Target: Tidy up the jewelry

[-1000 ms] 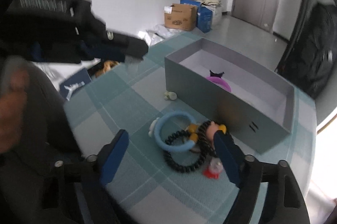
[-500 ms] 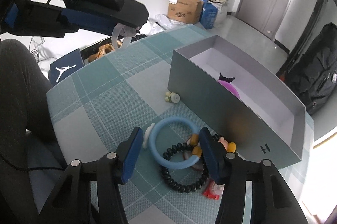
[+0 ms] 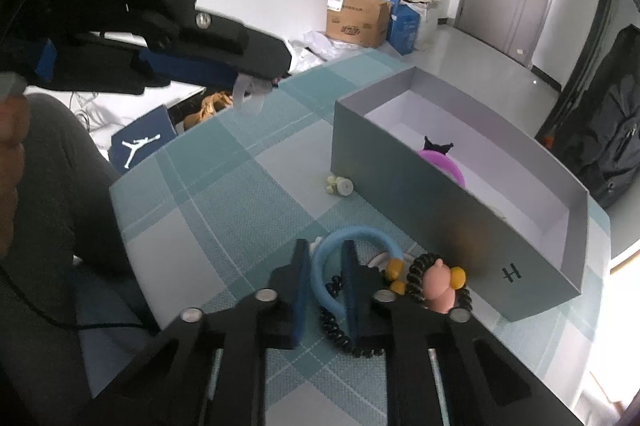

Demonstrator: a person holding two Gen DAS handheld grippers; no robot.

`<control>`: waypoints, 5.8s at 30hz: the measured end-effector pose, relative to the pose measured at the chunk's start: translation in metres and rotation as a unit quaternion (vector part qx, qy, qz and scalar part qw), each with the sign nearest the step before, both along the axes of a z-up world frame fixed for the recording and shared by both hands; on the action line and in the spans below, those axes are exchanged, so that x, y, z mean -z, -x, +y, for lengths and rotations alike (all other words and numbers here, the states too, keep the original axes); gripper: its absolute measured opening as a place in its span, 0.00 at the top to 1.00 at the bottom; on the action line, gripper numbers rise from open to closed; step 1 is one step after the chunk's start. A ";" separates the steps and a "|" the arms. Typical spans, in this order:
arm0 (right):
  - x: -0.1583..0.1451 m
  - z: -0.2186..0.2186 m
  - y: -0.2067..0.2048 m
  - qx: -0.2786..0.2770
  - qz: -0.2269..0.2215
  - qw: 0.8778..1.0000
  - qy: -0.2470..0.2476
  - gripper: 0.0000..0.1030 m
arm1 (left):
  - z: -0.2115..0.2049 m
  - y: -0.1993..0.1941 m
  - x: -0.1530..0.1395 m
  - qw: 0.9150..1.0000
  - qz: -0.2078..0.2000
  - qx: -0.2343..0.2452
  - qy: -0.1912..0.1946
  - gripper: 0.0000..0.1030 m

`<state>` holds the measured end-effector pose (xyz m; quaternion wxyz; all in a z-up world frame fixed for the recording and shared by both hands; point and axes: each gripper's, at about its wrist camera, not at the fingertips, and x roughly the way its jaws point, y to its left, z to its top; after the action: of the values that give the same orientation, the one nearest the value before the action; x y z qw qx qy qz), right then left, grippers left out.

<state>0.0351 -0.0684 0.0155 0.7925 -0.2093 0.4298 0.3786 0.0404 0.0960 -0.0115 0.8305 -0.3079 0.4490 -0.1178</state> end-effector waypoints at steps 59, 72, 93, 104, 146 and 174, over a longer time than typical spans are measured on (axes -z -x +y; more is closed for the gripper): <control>-0.069 -0.056 -0.042 0.083 0.037 0.985 -0.147 0.46 | -0.028 -0.029 -0.020 0.999 -0.010 0.016 -0.037 0.86; -0.073 -0.100 -0.107 0.189 0.080 0.956 -0.207 0.46 | -0.064 -0.086 -0.009 0.996 0.014 0.059 -0.069 0.86; -0.066 -0.115 -0.124 0.232 0.088 0.944 -0.216 0.17 | -0.055 -0.095 -0.001 0.998 0.022 0.058 0.003 0.24; -0.082 -0.137 -0.112 0.267 0.049 0.938 -0.214 0.07 | -0.042 -0.071 -0.018 0.999 0.009 0.028 -0.030 0.24; -0.038 -0.116 -0.035 0.245 0.089 0.959 -0.116 0.00 | -0.046 -0.028 0.049 0.974 0.074 0.013 -0.216 0.24; -0.035 -0.121 -0.035 0.248 0.093 0.959 -0.103 0.00 | -0.055 -0.030 0.048 0.975 0.078 0.043 -0.204 0.87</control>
<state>0.0699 -0.1889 0.0505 0.8352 0.0231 0.4989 0.2303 0.0700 0.0413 -0.0595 0.8327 -0.1203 0.5394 -0.0350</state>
